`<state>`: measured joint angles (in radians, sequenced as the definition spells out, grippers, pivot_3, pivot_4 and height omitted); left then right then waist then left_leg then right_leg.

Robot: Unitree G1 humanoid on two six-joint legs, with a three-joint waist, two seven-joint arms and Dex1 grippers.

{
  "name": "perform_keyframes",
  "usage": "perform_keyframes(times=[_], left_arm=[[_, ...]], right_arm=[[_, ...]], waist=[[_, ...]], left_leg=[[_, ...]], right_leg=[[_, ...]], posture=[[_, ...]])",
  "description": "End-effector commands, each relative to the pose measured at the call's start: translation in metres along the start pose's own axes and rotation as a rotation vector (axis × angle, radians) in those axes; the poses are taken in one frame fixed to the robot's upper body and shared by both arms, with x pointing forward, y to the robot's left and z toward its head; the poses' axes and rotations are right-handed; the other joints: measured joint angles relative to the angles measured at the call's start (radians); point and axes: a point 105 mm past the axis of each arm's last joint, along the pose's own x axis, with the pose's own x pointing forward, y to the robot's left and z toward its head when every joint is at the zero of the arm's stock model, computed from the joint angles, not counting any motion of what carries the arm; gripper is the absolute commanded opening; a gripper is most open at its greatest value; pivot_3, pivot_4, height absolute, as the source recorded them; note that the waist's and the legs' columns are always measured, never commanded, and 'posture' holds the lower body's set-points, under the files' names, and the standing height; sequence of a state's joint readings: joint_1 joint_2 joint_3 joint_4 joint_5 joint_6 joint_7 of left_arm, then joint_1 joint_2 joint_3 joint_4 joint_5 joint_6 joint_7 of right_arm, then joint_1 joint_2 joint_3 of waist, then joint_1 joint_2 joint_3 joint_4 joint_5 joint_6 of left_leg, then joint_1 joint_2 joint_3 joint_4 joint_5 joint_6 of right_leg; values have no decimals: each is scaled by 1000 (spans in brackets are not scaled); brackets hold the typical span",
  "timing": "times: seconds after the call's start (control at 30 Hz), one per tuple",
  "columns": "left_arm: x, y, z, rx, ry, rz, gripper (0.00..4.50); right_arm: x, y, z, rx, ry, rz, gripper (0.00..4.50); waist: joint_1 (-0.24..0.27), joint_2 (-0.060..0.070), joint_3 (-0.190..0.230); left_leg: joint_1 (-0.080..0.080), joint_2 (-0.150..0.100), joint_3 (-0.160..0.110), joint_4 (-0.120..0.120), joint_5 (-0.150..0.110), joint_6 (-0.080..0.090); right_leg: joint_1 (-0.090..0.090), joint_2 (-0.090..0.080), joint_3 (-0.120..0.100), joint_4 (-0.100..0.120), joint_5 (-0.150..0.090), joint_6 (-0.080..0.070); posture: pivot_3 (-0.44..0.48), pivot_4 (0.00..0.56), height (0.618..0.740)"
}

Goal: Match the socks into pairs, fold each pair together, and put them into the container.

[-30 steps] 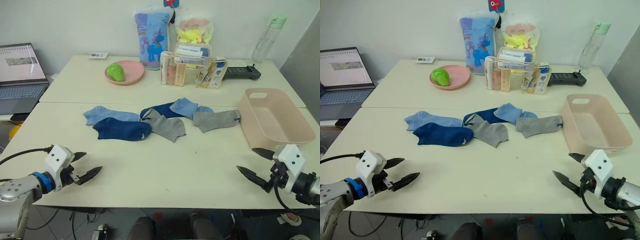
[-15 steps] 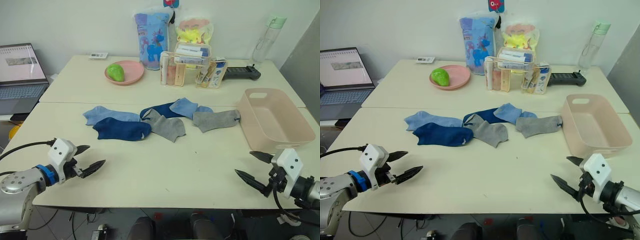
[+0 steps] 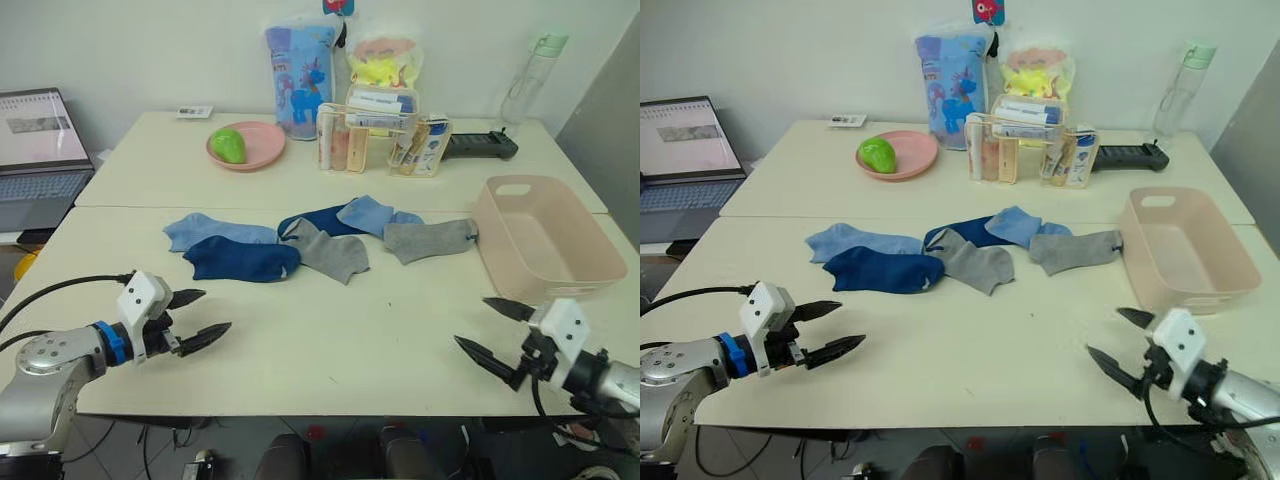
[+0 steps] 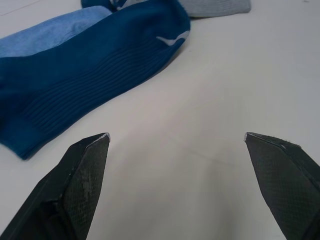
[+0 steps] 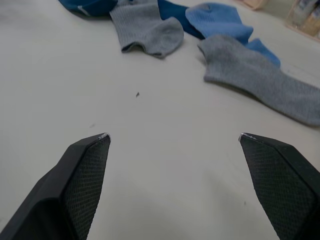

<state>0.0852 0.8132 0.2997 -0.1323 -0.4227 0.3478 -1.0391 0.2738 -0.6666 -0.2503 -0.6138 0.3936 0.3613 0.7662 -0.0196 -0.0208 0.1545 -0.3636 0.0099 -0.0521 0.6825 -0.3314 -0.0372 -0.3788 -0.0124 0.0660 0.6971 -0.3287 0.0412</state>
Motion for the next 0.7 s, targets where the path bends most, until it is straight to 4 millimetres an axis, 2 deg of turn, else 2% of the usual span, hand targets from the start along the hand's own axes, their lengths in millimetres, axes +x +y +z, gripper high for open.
perform_keyframes(times=[0.03, 0.13, 0.23, 0.3, 0.43, 0.7], left_arm=[[3, -8, 17, 36, -45, -33, 4500], [6, -15, 22, 35, -66, -54, 4500], [8, -22, 28, 42, -103, -77, 4500], [9, -25, 29, 37, -106, -91, 4500], [9, -36, 38, 42, -141, -146, 4500], [8, -46, 38, 57, -169, -193, 4500]], right_arm=[[26, 9, 17, -53, -60, 27, 4439], [54, 9, 20, -58, -67, 11, 4439], [95, 14, 20, -73, -32, 28, 4439], [108, 15, 19, -77, -2, 33, 4439], [153, 12, 25, 18, 27, 20, 4439], [184, 15, 28, 0, 61, 56, 4439]], waist=[[-8, 0, 0], [-10, 0, 0], [-14, 0, 0], [-14, 1, 0], [-14, 0, 0], [-15, 0, 0]], left_leg=[[0, 0, -1, 0, 0, 0], [0, 0, -1, 0, 0, -1], [0, 0, -1, 0, 1, -2], [0, 0, -1, 0, 1, -2], [-2, 0, -1, 0, 2, -3], [-4, -1, 0, 0, 2, -3]], right_leg=[[0, 0, 0, 0, 0, 0], [0, 0, 0, 0, 0, 0], [-1, 0, 0, 0, 0, 0], [-1, 0, 0, 1, 0, 0], [-4, 0, -1, 1, 0, 0], [-7, -2, -4, 2, 0, -1]], posture=[[0, 150, 703], [0, 150, 703], [0, 150, 703], [0, 150, 703], [0, 150, 703], [0, 150, 703]])
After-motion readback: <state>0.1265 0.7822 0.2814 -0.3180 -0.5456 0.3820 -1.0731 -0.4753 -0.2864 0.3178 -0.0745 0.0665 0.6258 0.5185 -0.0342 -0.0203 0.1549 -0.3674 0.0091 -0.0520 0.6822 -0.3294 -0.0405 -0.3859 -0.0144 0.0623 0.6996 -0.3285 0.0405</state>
